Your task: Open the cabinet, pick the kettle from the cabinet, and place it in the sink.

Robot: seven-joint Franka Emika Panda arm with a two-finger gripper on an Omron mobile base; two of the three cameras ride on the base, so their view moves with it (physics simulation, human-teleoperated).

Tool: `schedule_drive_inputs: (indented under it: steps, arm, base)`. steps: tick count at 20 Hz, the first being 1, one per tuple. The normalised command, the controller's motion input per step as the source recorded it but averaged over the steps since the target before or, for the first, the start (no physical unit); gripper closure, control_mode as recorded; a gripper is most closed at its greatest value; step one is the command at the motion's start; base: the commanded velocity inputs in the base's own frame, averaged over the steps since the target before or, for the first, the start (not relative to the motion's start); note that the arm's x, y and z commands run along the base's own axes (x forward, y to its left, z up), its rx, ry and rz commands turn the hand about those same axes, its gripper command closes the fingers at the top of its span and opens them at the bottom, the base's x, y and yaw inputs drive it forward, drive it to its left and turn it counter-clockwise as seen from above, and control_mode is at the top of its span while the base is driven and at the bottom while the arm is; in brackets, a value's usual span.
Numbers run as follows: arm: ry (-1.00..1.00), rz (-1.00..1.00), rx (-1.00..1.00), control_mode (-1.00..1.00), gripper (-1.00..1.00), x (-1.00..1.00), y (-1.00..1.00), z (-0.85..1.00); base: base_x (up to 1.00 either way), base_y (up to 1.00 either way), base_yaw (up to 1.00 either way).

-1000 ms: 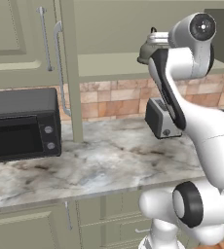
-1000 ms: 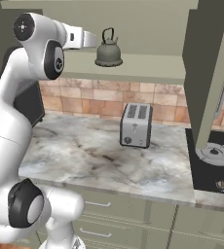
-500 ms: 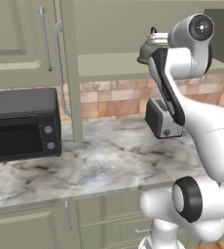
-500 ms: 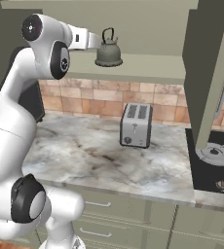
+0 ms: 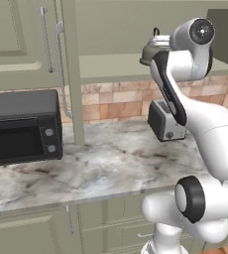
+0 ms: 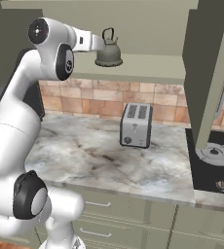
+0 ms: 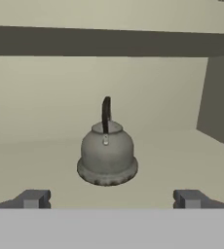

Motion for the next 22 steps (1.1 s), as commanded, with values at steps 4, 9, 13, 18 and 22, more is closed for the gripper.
schedule_drive_inputs:
  steps: [4, 9, 13, 18, 22]
  arm:
    - [0.00, 0.00, 0.00, -1.00, -1.00, 0.30, 0.00, -0.07]
    - [0.00, 0.00, 0.00, -1.00, -1.00, 0.30, -0.05, -0.02]
    - [0.00, 0.00, 0.00, -1.00, -1.00, 0.27, -0.03, 0.03]
    - [0.00, 0.00, 0.00, -1.00, -1.00, 0.21, -0.02, 0.02]
    - [0.00, 0.00, 0.00, -1.00, -1.00, 0.17, 0.00, 0.00]
  base:
    - [0.00, 0.00, 0.00]
    - [0.00, 0.00, 0.00]
    - [0.00, 0.00, 0.00]
    - [0.00, 0.00, 0.00]
    - [0.00, 0.00, 0.00]
